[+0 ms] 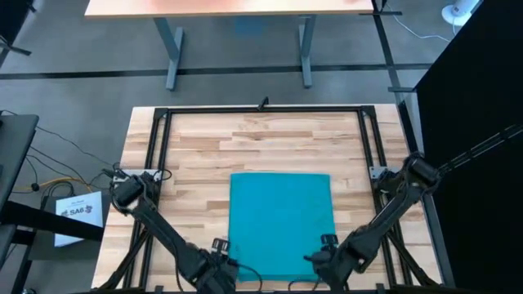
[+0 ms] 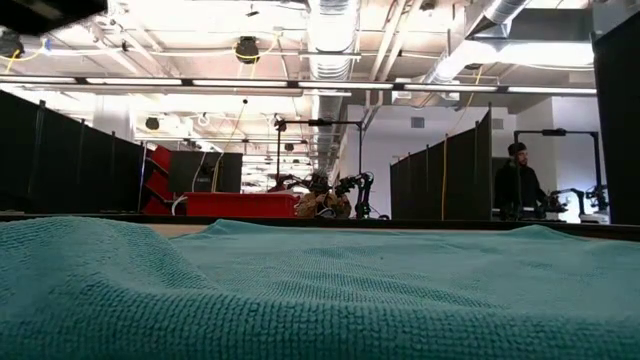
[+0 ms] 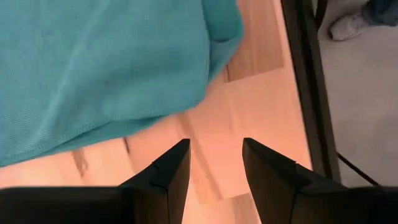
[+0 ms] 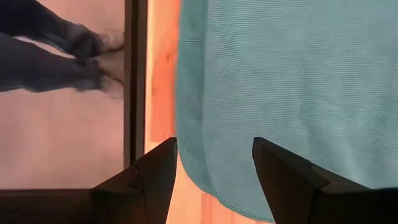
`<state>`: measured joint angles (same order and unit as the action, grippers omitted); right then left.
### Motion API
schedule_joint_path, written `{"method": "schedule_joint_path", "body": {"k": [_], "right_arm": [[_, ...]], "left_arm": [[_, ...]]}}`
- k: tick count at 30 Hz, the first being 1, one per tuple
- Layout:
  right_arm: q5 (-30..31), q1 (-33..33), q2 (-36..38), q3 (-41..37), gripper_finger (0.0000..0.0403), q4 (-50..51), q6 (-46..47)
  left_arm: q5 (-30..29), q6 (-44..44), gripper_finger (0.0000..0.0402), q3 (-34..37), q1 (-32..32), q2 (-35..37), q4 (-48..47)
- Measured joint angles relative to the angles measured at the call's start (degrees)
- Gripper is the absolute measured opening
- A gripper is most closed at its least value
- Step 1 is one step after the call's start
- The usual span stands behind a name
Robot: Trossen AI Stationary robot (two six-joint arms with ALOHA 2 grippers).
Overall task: Roll towel
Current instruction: Roll the blue towel
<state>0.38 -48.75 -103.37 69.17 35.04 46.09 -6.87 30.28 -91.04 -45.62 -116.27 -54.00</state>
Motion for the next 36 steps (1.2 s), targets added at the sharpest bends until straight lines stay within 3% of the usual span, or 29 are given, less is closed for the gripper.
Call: {"method": "schedule_joint_path", "body": {"k": [6,15,25,36], "right_arm": [[0.08,-2.10,-3.00,2.87,0.0194,2.81,0.67],[3.06,-4.11,-3.65,2.75,0.0194,1.02,1.51],[2.71,-3.19,-8.42,2.71,0.0194,-4.24,1.83],[2.25,-2.65,-9.39,2.76,0.0198,-7.10,2.11]], "left_arm": [[-4.95,5.78,0.0133,-6.86,0.20,-4.21,-1.26],[-5.25,3.76,0.0133,-13.40,0.74,-11.73,-0.02],[-9.71,4.23,0.0133,-13.70,1.09,-12.37,-1.10],[-5.48,3.23,0.0137,-12.76,0.87,-12.34,2.48]]}}
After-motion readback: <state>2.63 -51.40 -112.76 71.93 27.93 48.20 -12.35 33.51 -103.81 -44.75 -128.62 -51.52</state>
